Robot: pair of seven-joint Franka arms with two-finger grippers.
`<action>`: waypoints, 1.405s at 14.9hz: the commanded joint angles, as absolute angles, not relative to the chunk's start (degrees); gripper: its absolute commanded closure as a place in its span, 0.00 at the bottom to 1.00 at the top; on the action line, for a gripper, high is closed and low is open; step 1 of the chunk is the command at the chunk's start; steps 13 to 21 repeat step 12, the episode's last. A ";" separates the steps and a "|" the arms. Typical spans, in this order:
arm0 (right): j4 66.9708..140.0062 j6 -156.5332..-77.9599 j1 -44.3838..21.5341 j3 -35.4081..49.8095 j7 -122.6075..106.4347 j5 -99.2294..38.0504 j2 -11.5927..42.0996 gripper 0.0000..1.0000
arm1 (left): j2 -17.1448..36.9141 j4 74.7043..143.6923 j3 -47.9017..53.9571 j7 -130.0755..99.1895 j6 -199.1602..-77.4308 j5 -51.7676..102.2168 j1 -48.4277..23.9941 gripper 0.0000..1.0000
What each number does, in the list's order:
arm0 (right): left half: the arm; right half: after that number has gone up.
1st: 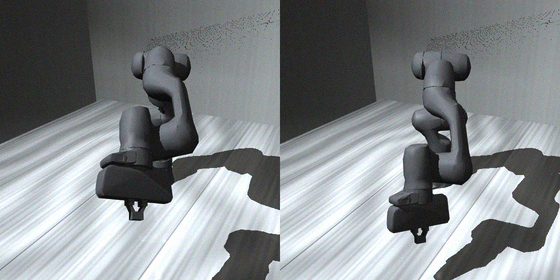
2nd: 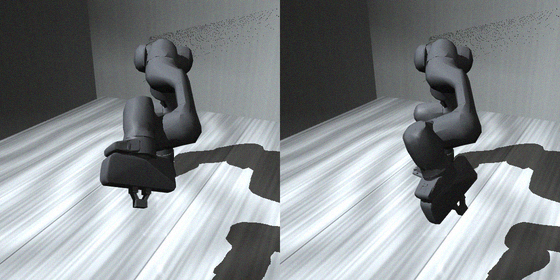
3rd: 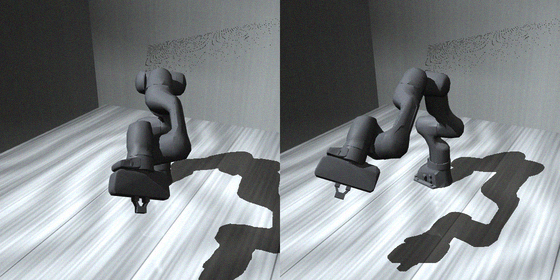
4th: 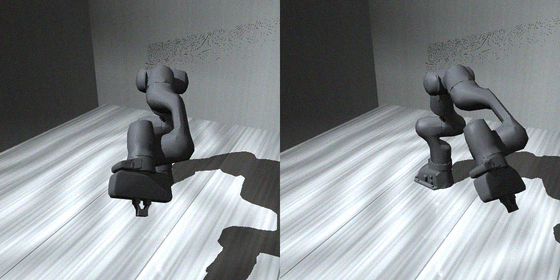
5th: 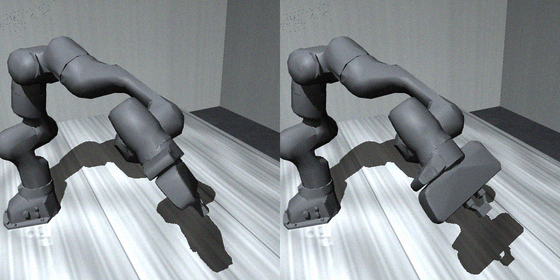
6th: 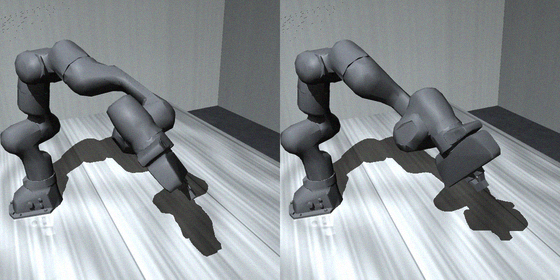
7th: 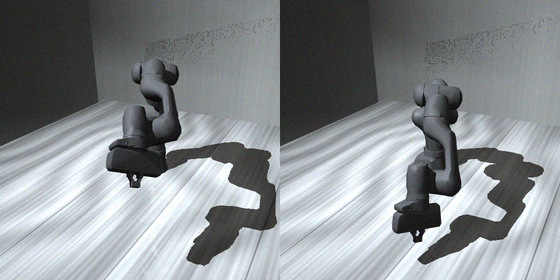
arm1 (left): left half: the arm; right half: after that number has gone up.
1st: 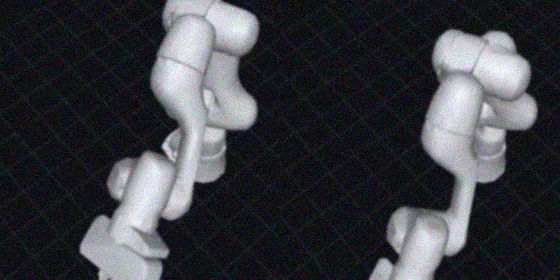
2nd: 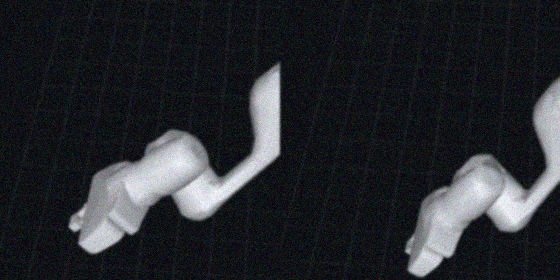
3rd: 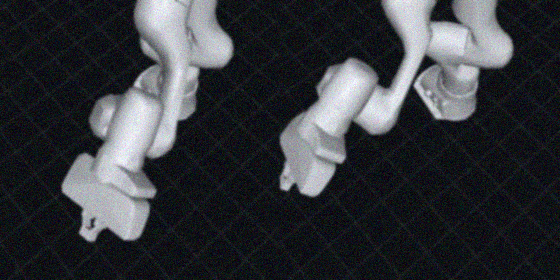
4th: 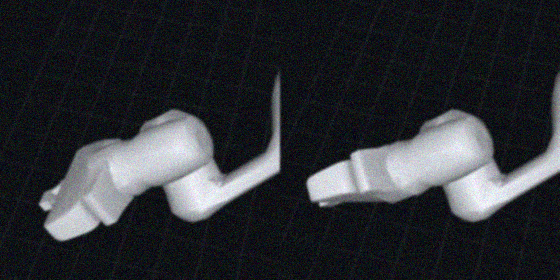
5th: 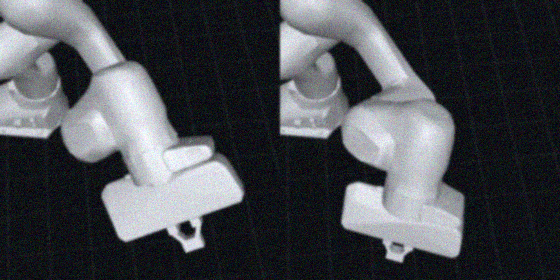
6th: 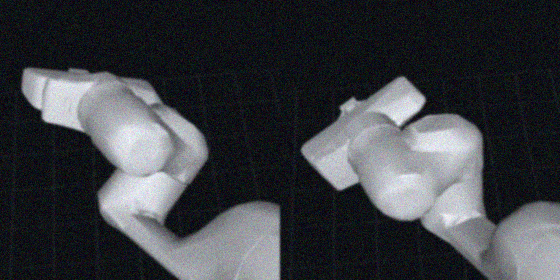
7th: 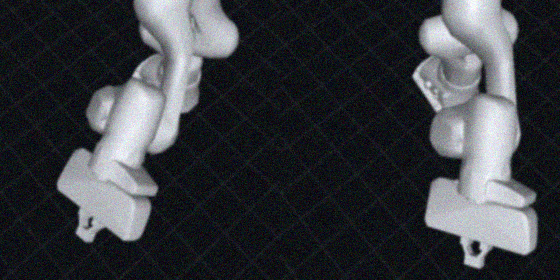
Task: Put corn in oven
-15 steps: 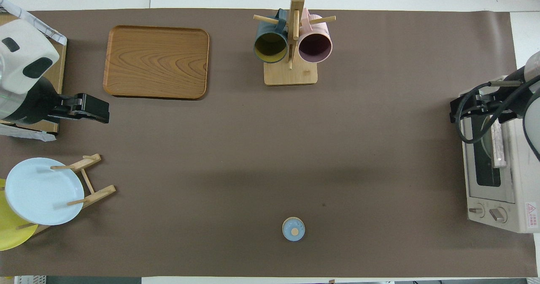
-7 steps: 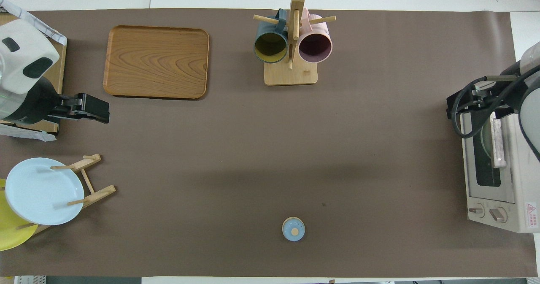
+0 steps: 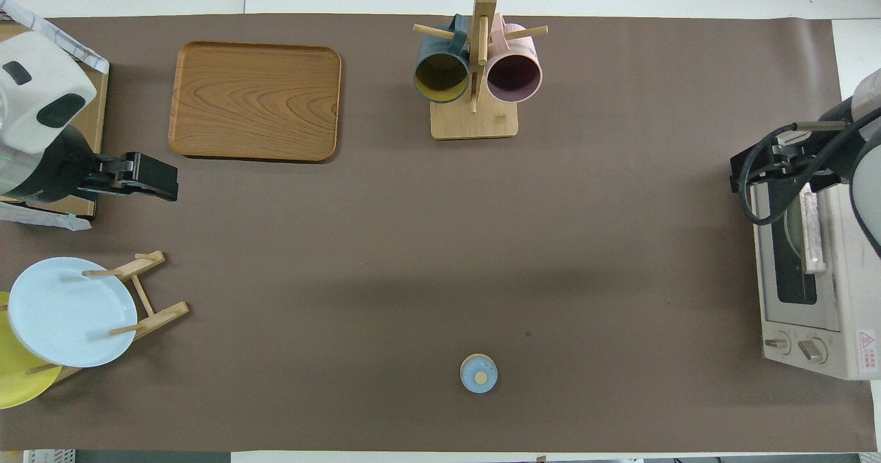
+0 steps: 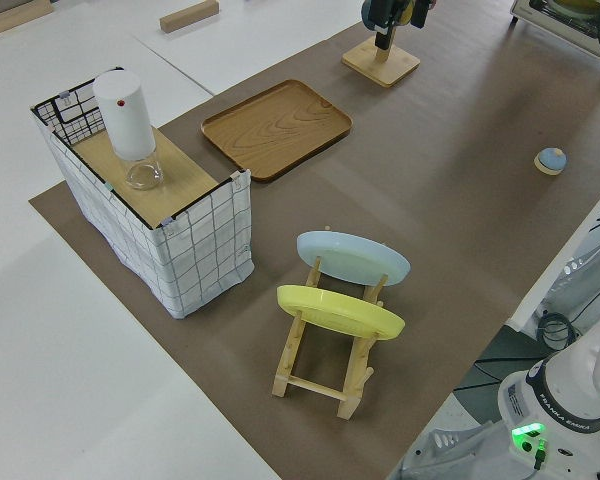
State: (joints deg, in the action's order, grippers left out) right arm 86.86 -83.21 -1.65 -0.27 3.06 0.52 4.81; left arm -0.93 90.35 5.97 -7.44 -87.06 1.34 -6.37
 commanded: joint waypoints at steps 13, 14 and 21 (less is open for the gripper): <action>86.92 -82.27 -0.88 -0.09 3.34 0.62 2.29 0.00 | -2.46 92.20 6.24 -7.29 -87.98 0.62 -5.80 0.00; 86.92 -82.27 -0.88 -0.09 3.34 0.62 2.29 0.00 | -2.46 92.20 6.24 -7.29 -87.98 0.62 -5.80 0.00; 86.92 -82.27 -0.88 -0.09 3.34 0.62 2.29 0.00 | -2.46 92.20 6.24 -7.29 -87.98 0.62 -5.80 0.00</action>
